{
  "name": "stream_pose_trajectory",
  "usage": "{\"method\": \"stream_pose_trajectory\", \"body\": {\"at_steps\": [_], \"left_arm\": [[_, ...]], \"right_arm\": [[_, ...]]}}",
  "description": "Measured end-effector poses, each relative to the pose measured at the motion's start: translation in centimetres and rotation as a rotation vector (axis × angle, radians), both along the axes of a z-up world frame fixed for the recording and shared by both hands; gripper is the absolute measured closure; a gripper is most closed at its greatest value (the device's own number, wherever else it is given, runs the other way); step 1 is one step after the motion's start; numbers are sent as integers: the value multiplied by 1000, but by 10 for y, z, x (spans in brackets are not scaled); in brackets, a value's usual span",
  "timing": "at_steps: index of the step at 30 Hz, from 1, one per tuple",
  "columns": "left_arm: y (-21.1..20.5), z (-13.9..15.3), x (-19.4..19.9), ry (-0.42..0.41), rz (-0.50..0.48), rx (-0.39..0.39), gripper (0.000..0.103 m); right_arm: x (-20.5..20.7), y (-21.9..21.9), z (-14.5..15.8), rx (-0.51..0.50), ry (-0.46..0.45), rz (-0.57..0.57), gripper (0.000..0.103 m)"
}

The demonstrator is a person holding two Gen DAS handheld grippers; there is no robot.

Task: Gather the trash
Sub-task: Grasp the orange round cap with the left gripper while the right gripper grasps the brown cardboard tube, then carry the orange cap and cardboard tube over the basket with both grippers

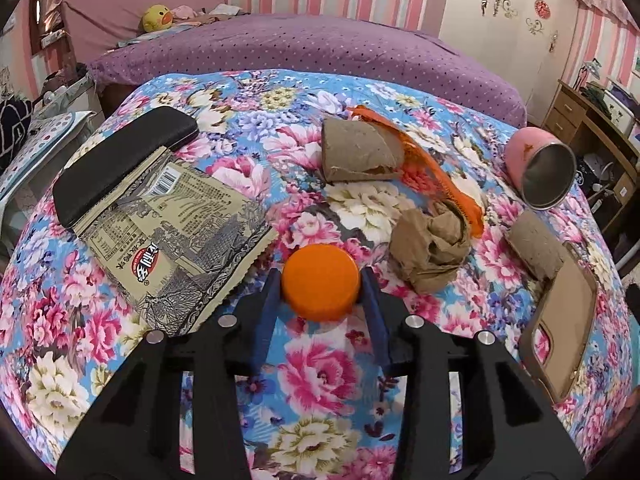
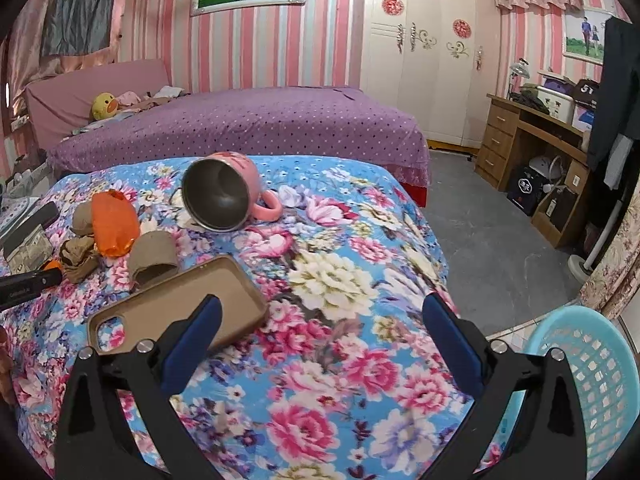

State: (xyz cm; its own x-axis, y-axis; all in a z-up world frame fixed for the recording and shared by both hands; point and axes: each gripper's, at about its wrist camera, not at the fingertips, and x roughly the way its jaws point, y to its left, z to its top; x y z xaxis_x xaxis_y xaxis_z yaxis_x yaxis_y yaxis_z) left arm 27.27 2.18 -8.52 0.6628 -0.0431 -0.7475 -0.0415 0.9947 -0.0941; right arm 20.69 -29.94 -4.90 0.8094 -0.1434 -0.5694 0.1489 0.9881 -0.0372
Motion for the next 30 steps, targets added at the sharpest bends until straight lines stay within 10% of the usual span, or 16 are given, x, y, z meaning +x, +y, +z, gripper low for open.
{"method": "stream_pose_trajectory", "body": {"at_steps": [17,30], "left_arm": [[37,55,-46,-193,33,67,64],[44,55,-44,-183,47,17,64]], "right_arm": [[53,103,-6,-93,53,330,7],[89,124,-26,-71,171,404,50]]}}
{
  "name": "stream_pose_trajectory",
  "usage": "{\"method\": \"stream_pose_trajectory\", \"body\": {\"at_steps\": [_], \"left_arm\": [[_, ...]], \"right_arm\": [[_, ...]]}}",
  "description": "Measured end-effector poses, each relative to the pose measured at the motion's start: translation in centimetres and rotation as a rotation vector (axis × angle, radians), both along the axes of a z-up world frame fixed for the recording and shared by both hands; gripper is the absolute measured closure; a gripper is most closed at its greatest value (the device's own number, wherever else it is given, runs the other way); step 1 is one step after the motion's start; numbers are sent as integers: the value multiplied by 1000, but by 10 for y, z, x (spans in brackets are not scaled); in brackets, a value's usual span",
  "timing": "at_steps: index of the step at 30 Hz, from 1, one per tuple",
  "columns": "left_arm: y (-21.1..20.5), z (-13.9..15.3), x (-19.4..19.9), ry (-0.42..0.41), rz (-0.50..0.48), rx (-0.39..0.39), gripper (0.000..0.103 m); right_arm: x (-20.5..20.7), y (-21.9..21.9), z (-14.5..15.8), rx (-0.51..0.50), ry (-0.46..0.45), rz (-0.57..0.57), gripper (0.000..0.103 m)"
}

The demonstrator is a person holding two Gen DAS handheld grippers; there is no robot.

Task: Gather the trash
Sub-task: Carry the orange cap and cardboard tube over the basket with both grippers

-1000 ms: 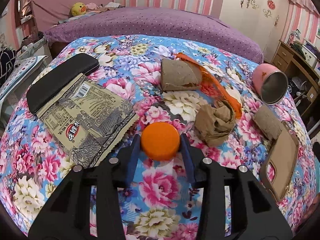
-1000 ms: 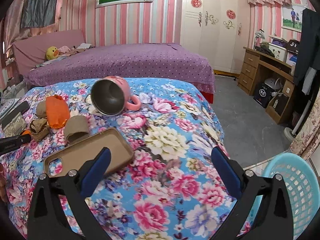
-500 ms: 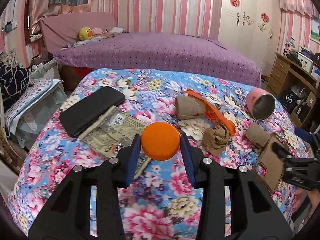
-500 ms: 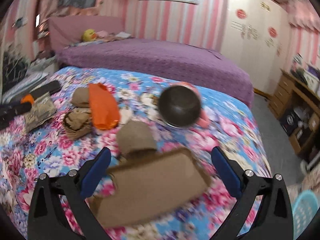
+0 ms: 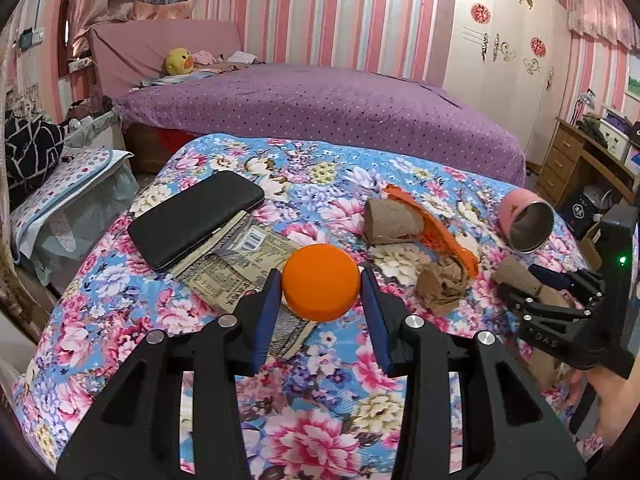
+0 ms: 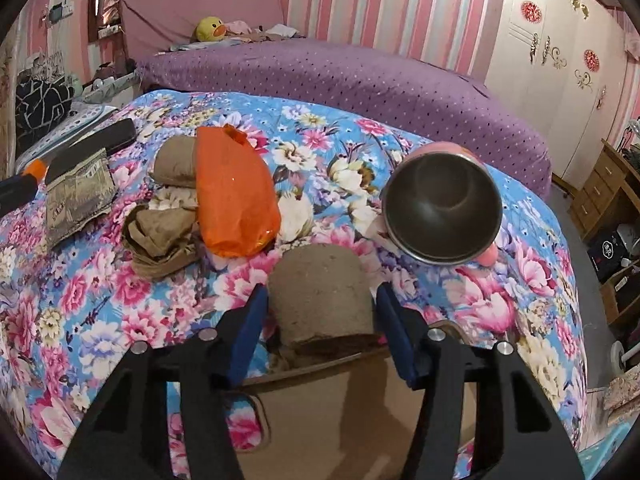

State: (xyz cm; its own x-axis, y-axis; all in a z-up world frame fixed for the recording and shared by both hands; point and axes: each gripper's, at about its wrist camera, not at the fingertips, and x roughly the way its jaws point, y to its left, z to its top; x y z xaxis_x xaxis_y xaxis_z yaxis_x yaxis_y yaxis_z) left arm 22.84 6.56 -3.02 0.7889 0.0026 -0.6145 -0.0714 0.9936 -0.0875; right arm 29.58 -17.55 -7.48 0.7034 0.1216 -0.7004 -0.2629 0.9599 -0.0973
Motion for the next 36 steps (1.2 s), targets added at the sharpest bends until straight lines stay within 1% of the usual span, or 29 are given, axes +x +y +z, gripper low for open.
{"method": "stream_pose_trajectory", "body": {"at_steps": [2,7,13,18,20,24,27,31,36], "left_arm": [[-2,0,0,4,-7,-15,64],[-13,4,-3,-9,-24,-4,64],[-27,7,-10,-20,-44,-3,64],[-46,8,-15,-20,-84,-4,64],[-58,9,-20,-28,-106,6,64],[-84,11,-32,-33,-173,-18,64],[-106,13,-43,-45,-223,0,64],[-131,14,-53,-61,-260,16,64],[-154,12,-58,-59,-276,7,64]], "right_arm": [[-3,-2,3,12,-19,0,52],[-20,-14,22,31,-116,-28,53],[-43,-38,42,43,-165,-70,53],[-64,-62,49,56,-187,-119,53],[-76,-74,52,61,-196,-144,53],[-102,-97,58,56,-220,-192,53],[-120,-115,63,51,-233,-228,53],[-142,-142,70,53,-254,-281,53],[-165,-178,72,67,-283,-339,53]]}}
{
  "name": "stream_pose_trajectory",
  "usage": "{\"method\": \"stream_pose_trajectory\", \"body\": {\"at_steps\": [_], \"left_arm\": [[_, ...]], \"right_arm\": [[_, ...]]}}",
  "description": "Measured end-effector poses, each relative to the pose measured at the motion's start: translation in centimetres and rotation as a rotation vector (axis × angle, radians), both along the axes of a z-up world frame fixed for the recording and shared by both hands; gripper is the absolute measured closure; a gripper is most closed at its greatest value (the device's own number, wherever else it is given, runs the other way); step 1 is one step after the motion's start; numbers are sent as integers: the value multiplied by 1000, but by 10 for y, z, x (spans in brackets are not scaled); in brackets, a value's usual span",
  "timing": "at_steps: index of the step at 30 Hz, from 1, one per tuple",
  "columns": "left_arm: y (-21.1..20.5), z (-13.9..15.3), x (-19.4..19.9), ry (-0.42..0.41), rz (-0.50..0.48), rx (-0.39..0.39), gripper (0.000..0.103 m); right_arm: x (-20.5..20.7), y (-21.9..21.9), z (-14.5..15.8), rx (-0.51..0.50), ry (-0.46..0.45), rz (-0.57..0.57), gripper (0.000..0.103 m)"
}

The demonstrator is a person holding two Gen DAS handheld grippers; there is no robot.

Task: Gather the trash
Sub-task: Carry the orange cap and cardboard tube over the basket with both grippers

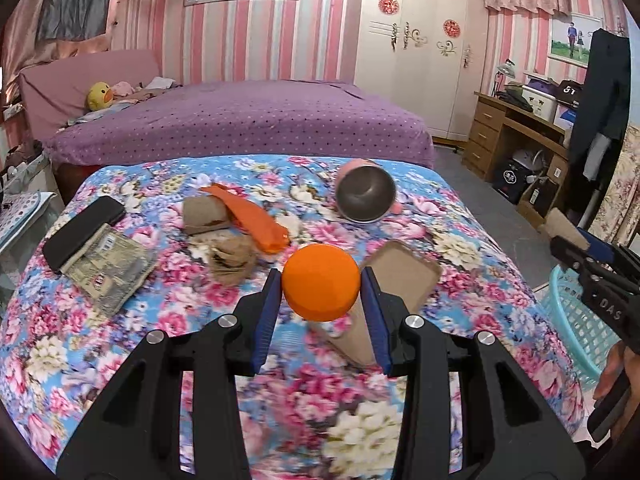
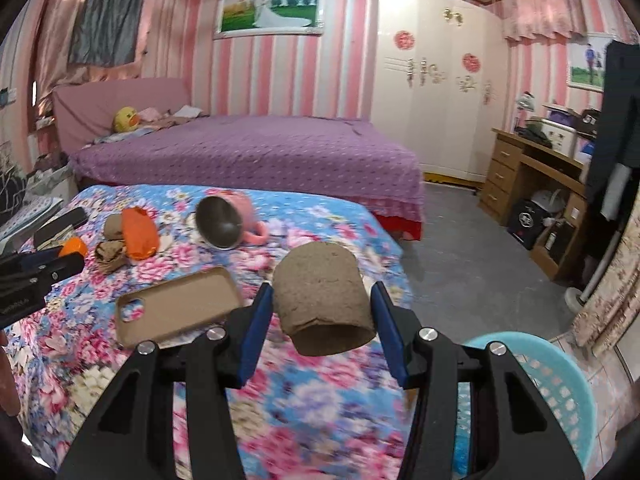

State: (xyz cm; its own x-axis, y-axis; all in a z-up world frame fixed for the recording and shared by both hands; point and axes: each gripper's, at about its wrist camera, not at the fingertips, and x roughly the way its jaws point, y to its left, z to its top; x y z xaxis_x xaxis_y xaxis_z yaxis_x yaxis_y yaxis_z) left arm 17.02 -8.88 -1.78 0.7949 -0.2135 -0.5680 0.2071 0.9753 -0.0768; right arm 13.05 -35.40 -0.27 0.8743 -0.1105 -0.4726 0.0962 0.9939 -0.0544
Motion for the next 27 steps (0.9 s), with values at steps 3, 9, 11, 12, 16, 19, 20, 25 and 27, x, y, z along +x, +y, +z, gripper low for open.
{"method": "stream_pose_trajectory", "body": {"at_steps": [3,9,11,12,16,19,20,25,27], "left_arm": [[-10,-2,-2,1,8,-2,64],[-25,-4,-1,-2,34,-23,64],[-30,-4,0,-1,34,-35,64],[-33,-4,-1,-6,37,-37,64],[-53,-2,-5,-17,26,-24,64],[-76,0,-7,-21,5,-26,64],[-83,1,-8,-22,-7,-31,64],[-132,7,-20,-35,-79,-47,64],[-157,6,-26,-26,-122,-64,64]], "right_arm": [[-6,-20,-2,16,5,-22,53],[-16,-50,-2,31,-4,-52,53],[-21,-58,-2,23,-6,-67,53],[-24,-65,-1,22,-11,-78,53],[-34,-91,2,31,-22,-121,53],[-42,-115,-1,-6,-7,-167,53],[-44,-121,-1,-13,-5,-179,53],[-58,-157,-8,4,4,-238,53],[-62,-171,-15,2,28,-252,53]]}}
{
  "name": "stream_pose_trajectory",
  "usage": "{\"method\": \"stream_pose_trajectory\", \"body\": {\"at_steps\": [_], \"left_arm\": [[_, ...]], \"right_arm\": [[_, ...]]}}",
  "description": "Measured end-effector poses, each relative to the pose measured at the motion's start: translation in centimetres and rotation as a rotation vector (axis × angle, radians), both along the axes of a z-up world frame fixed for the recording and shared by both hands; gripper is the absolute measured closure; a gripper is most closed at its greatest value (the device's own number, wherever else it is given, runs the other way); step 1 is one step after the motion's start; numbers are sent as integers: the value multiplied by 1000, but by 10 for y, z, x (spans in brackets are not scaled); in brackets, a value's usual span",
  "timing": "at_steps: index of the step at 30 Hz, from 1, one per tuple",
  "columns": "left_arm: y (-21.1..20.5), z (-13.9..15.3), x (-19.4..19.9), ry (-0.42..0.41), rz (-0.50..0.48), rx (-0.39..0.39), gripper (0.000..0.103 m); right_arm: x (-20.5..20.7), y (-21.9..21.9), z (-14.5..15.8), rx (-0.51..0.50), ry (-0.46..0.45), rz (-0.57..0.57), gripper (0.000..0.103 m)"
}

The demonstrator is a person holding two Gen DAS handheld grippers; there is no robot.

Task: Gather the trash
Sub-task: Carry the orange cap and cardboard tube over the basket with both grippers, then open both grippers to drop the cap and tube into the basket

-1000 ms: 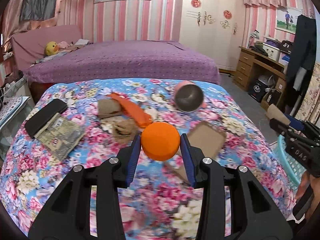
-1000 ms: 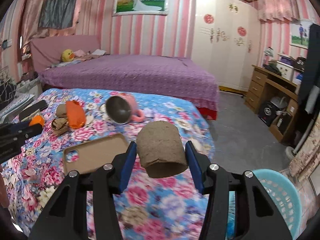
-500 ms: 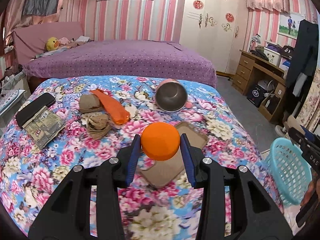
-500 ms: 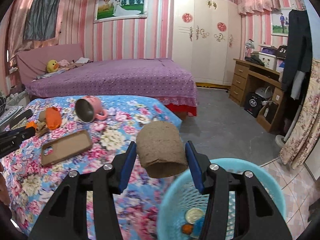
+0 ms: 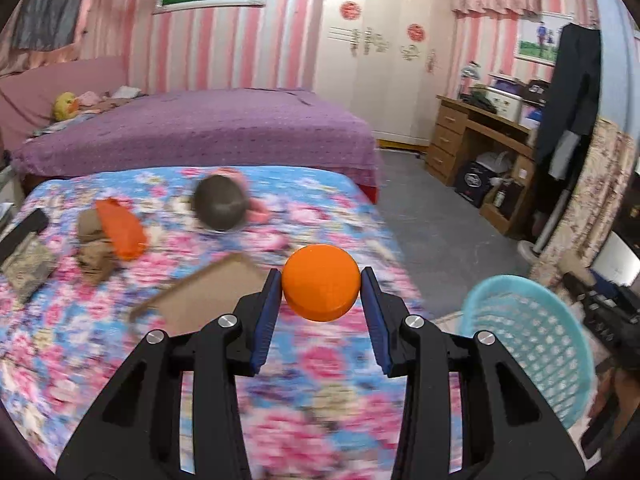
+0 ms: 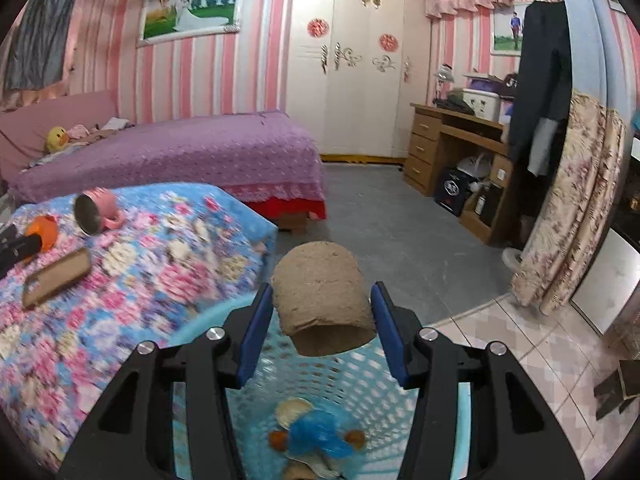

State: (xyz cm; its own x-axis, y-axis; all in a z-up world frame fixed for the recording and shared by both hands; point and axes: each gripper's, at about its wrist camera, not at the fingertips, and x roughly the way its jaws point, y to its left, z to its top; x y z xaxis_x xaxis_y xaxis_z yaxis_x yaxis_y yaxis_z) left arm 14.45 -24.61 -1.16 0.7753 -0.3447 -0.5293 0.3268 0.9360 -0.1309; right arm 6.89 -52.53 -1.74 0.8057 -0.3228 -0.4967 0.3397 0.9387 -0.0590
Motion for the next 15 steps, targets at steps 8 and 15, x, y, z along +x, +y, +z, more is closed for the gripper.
{"method": "stream_pose_trajectory", "body": {"at_steps": [8,15], "left_arm": [[-89,-23,-32,12,-167,61,64],[-143,-36,-52,36,-273,77,64]], "right_arm": [[-19,-39,-17,33,36,-30,53],[-29,-53,-22,58,23,-50,53]]}}
